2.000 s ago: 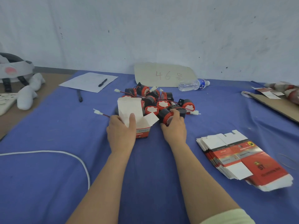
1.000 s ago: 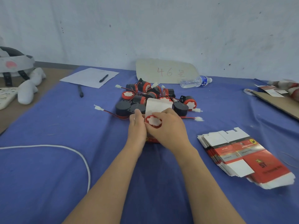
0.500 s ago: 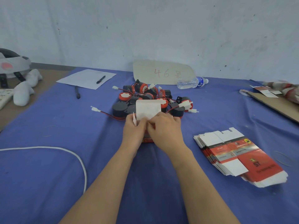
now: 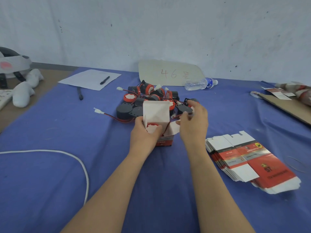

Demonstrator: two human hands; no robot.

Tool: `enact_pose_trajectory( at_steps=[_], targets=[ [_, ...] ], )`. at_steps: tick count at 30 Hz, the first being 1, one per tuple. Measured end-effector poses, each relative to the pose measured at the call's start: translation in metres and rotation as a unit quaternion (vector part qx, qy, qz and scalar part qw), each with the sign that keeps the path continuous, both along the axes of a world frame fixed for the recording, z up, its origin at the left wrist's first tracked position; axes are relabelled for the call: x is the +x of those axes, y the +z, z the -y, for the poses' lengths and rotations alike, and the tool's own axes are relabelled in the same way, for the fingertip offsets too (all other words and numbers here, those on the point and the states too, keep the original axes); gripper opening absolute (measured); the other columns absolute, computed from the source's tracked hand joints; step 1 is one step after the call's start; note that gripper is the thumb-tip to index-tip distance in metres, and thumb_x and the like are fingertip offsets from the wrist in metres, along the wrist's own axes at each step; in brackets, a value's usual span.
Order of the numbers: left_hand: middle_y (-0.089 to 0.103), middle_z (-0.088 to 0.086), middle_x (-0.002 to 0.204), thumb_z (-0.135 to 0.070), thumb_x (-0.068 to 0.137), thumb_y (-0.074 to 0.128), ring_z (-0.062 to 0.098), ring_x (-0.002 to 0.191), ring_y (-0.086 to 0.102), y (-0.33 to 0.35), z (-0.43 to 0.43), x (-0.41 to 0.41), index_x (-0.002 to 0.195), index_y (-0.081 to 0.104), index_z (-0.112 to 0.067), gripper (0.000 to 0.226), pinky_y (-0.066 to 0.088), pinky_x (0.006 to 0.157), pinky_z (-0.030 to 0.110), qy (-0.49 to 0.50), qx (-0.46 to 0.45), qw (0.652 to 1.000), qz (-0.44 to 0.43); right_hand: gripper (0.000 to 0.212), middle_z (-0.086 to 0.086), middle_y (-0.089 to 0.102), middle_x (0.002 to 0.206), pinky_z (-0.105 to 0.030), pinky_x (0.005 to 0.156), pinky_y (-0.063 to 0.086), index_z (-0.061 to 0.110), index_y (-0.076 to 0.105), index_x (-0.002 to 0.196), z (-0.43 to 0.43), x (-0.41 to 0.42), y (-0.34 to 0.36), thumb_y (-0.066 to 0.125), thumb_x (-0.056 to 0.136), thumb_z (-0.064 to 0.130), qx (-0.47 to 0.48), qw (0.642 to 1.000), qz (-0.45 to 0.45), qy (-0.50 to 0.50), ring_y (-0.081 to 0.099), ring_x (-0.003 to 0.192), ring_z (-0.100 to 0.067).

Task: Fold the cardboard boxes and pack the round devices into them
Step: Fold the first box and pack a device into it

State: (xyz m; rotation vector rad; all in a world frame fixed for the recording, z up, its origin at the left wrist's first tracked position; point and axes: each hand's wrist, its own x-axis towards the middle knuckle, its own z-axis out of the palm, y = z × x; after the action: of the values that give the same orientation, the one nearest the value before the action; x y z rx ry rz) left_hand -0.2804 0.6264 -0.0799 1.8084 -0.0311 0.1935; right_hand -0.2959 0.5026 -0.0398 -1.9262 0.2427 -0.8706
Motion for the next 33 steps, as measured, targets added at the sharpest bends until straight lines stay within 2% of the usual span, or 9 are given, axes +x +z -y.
enact_pose_trajectory(
  at_steps=[3, 6, 8, 11, 17, 21, 26, 31, 33],
  targets=[
    [0.054, -0.008, 0.103, -0.023, 0.083, 0.067, 0.008, 0.088, 0.052, 0.0, 0.001, 0.0, 0.112, 0.043, -0.025, 0.037, 0.037, 0.056, 0.011, 0.003, 0.006, 1.0, 0.005, 0.047, -0.005, 0.042, 0.138, -0.039, 0.09, 0.052, 0.015, 0.04, 0.14, 0.009, 0.003, -0.003, 0.048, 0.095, 0.007, 0.09, 0.994, -0.061, -0.003, 0.062, 0.103, -0.028],
    [0.055, -0.006, 0.11, -0.023, 0.085, 0.065, 0.01, 0.092, 0.052, 0.0, 0.003, -0.001, 0.121, 0.044, -0.02, 0.042, 0.037, 0.054, 0.01, 0.001, 0.01, 1.0, 0.009, 0.04, -0.008, 0.057, 0.127, -0.03, 0.091, 0.043, 0.014, 0.046, 0.137, 0.014, 0.005, -0.009, 0.046, 0.097, 0.011, -0.041, 0.992, -0.108, -0.042, 0.052, 0.113, -0.028],
    [0.055, -0.006, 0.111, -0.023, 0.086, 0.065, 0.011, 0.094, 0.052, 0.0, 0.003, -0.002, 0.122, 0.044, -0.02, 0.042, 0.037, 0.054, 0.009, 0.005, 0.015, 1.0, 0.014, 0.038, -0.01, 0.063, 0.116, -0.035, 0.085, 0.04, 0.013, 0.051, 0.134, 0.017, 0.005, -0.013, 0.043, 0.097, 0.01, -0.124, 0.979, -0.149, -0.07, 0.044, 0.111, -0.03],
    [0.053, -0.007, 0.108, -0.023, 0.086, 0.065, 0.01, 0.092, 0.052, 0.0, 0.004, -0.002, 0.12, 0.043, -0.021, 0.04, 0.038, 0.051, 0.008, 0.008, 0.021, 0.999, 0.023, 0.036, -0.011, 0.062, 0.117, -0.035, 0.086, 0.039, 0.012, 0.06, 0.127, 0.022, 0.002, -0.01, 0.04, 0.097, 0.007, -0.163, 0.966, -0.184, -0.077, 0.039, 0.113, -0.03],
    [0.054, -0.009, 0.1, -0.026, 0.084, 0.068, 0.004, 0.079, 0.052, 0.0, 0.005, -0.002, 0.107, 0.04, -0.027, 0.037, 0.038, 0.056, 0.012, 0.0, 0.02, 0.999, 0.028, 0.02, -0.008, 0.06, 0.096, -0.016, 0.074, 0.027, 0.003, 0.068, 0.082, -0.005, -0.002, 0.003, 0.052, 0.081, -0.009, -0.205, 0.978, 0.043, -0.001, 0.04, 0.095, -0.019],
    [0.055, -0.007, 0.097, -0.027, 0.082, 0.07, 0.004, 0.077, 0.053, 0.001, 0.004, -0.002, 0.107, 0.04, -0.027, 0.039, 0.039, 0.057, 0.016, 0.0, 0.023, 0.999, 0.025, 0.017, 0.0, 0.057, 0.098, -0.008, 0.076, 0.029, 0.007, 0.064, 0.094, -0.024, -0.001, -0.003, 0.056, 0.083, -0.001, -0.227, 0.967, 0.043, 0.106, 0.042, 0.093, -0.014],
    [0.058, -0.002, 0.11, -0.031, 0.082, 0.07, 0.018, 0.097, 0.057, 0.001, 0.005, -0.002, 0.117, 0.046, -0.019, 0.044, 0.046, 0.072, 0.028, 0.006, 0.029, 0.999, 0.027, 0.02, 0.005, 0.048, 0.087, -0.012, 0.063, 0.034, 0.012, 0.055, 0.11, -0.015, 0.005, -0.008, 0.057, 0.09, 0.008, -0.112, 0.992, -0.005, 0.065, 0.047, 0.072, -0.004],
    [0.058, -0.003, 0.109, -0.025, 0.083, 0.068, 0.017, 0.095, 0.055, 0.0, 0.005, -0.002, 0.113, 0.045, -0.022, 0.038, 0.046, 0.073, 0.029, 0.017, 0.037, 0.999, 0.028, 0.047, -0.008, 0.046, 0.13, -0.006, 0.084, 0.039, 0.006, 0.043, 0.131, -0.001, 0.002, -0.006, 0.06, 0.087, 0.001, -0.01, 1.0, 0.024, -0.017, 0.048, 0.102, -0.006],
    [0.056, -0.006, 0.106, -0.026, 0.083, 0.068, 0.016, 0.095, 0.054, 0.001, 0.005, -0.003, 0.109, 0.042, -0.026, 0.037, 0.045, 0.072, 0.028, 0.017, 0.038, 0.999, 0.027, 0.054, -0.013, 0.057, 0.12, -0.005, 0.079, 0.043, 0.011, 0.038, 0.139, 0.001, 0.001, -0.003, 0.06, 0.09, 0.008, 0.086, 0.996, -0.008, -0.02, 0.056, 0.088, -0.007]
  ],
)
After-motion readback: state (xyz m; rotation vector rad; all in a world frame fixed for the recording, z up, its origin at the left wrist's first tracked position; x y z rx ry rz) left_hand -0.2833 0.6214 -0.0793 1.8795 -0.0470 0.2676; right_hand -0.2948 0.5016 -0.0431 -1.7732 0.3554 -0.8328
